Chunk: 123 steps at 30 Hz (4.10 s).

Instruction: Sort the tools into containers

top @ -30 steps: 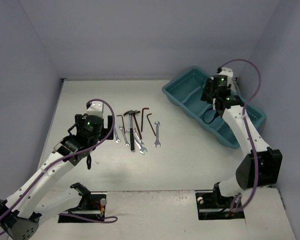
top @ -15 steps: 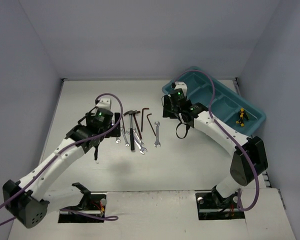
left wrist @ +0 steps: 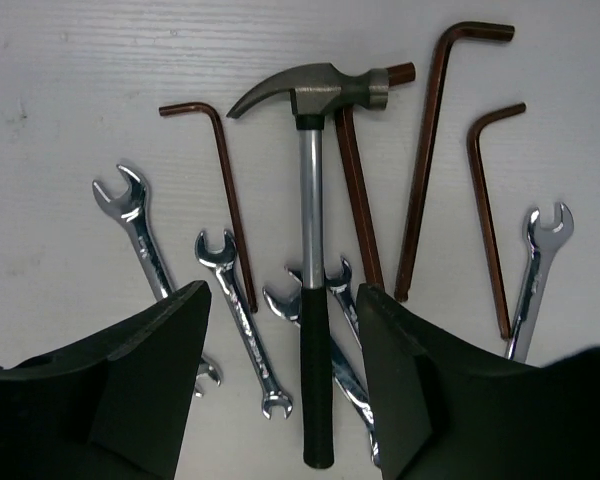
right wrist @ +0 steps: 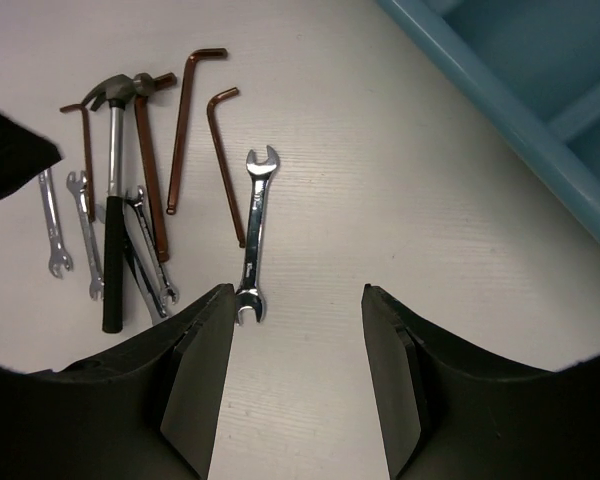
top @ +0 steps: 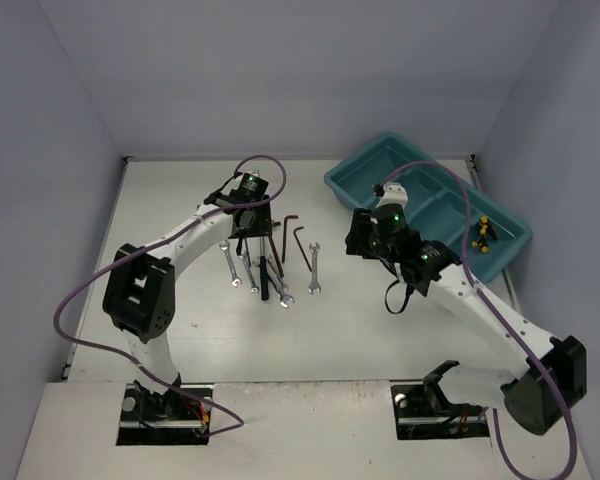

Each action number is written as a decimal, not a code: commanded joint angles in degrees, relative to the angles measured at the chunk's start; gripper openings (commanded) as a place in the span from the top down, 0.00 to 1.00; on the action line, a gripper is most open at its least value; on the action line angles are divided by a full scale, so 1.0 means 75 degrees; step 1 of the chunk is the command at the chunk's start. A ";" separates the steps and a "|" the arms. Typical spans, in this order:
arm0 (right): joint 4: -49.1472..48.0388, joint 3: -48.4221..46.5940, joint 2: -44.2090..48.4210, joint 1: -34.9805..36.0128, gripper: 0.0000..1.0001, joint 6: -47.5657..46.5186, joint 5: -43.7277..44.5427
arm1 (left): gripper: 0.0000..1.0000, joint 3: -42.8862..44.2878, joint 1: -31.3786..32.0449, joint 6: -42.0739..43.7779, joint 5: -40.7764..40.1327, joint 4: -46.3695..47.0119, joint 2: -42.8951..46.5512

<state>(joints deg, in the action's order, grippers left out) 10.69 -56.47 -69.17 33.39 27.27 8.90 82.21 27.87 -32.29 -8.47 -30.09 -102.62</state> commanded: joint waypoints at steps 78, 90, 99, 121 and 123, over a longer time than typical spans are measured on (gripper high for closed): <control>-0.1875 -0.2926 -0.1660 0.1399 0.34 -0.0612 -0.1482 | 1.00 0.0540 0.0792 -0.1709 0.2673 0.3188 0.3147; -0.2149 -0.3041 -0.1851 0.1408 0.95 -0.0631 -0.1529 | 1.00 0.0064 0.1067 -0.1451 0.2578 0.3774 0.3438; -0.2228 -0.2801 -0.1511 0.1384 1.00 -0.0800 -0.1096 | 0.57 -0.0128 0.1130 -0.1137 0.2260 0.3472 0.3676; -0.2138 -0.2205 -0.1171 -0.1577 1.00 -0.0299 0.0459 | 0.20 -0.1720 0.1126 0.0639 -0.1061 0.0460 0.5626; -0.2100 -0.2100 -0.1193 -0.2198 1.00 -0.0191 0.0482 | 0.20 -0.2030 0.1124 0.0945 -0.1391 0.0151 0.6007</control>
<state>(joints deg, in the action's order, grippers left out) 0.24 -72.13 -79.70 23.51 24.07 9.41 68.90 36.10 -31.47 -10.29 -23.98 -63.12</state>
